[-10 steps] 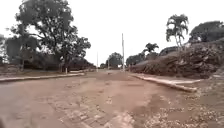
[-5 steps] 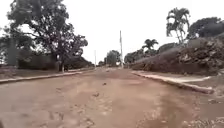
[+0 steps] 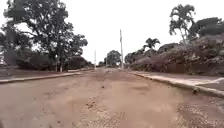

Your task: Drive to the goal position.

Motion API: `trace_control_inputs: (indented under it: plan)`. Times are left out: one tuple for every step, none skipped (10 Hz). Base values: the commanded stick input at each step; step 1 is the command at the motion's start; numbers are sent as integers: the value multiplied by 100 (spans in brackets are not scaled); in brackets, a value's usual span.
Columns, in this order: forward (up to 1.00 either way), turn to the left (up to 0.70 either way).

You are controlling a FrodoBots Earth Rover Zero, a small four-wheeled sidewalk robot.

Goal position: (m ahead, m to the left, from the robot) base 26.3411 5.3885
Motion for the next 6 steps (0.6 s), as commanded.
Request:
trace_control_inputs:
  plan:
    - [100,0]
    - [100,0]
    - [100,0]
    - [100,0]
    - [100,0]
    - [100,0]
